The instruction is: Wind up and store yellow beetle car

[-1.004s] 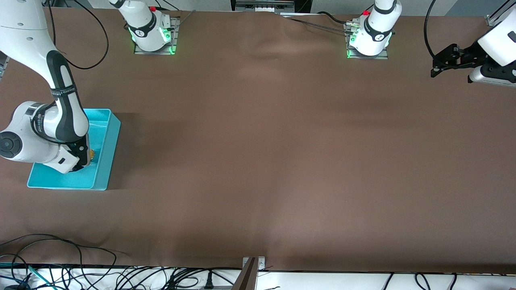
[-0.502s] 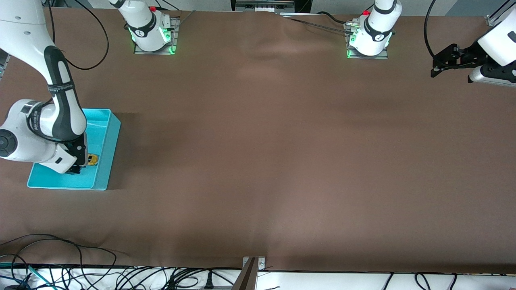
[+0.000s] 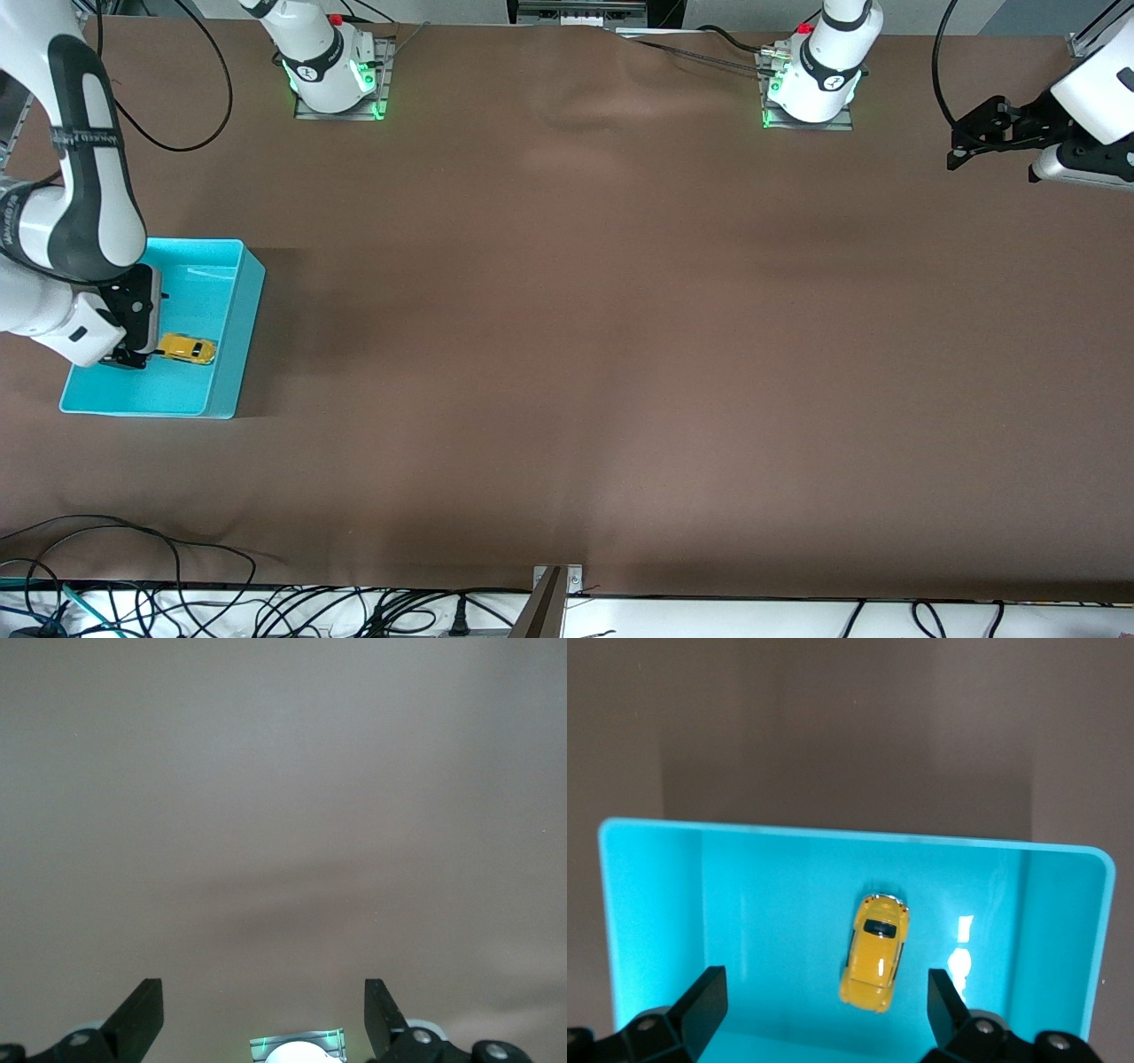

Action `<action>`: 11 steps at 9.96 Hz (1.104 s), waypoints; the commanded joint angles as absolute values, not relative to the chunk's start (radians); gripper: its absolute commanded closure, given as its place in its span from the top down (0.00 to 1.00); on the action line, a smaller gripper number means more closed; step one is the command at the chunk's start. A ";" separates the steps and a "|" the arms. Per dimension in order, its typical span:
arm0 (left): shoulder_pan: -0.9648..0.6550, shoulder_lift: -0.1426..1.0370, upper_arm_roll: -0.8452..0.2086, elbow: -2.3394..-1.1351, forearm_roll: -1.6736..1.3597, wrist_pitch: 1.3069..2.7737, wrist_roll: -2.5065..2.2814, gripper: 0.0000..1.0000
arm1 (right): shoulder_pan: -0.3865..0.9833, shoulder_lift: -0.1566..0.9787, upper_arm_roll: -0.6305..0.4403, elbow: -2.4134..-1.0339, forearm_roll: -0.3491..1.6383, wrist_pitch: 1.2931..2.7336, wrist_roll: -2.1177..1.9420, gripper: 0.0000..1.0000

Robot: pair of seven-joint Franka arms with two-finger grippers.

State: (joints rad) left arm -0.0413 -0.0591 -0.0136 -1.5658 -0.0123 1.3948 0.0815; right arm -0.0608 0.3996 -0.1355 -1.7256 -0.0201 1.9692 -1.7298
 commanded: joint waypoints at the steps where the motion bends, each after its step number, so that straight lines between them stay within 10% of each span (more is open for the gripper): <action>1: -0.046 -0.054 -0.012 -1.539 -0.032 1.382 0.074 1.00 | -0.067 0.309 -0.089 -1.738 -0.008 1.892 -1.546 1.00; 11: -0.045 -0.052 -0.046 -1.505 -0.018 1.382 0.075 1.00 | -0.074 0.101 0.074 -1.732 -0.005 1.743 -0.616 1.00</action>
State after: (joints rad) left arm -0.0423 -0.0594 -0.0458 -1.5304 -0.0124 1.3953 0.0815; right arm -0.0611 0.1378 0.0568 -1.7205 -0.0180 1.7687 -0.7282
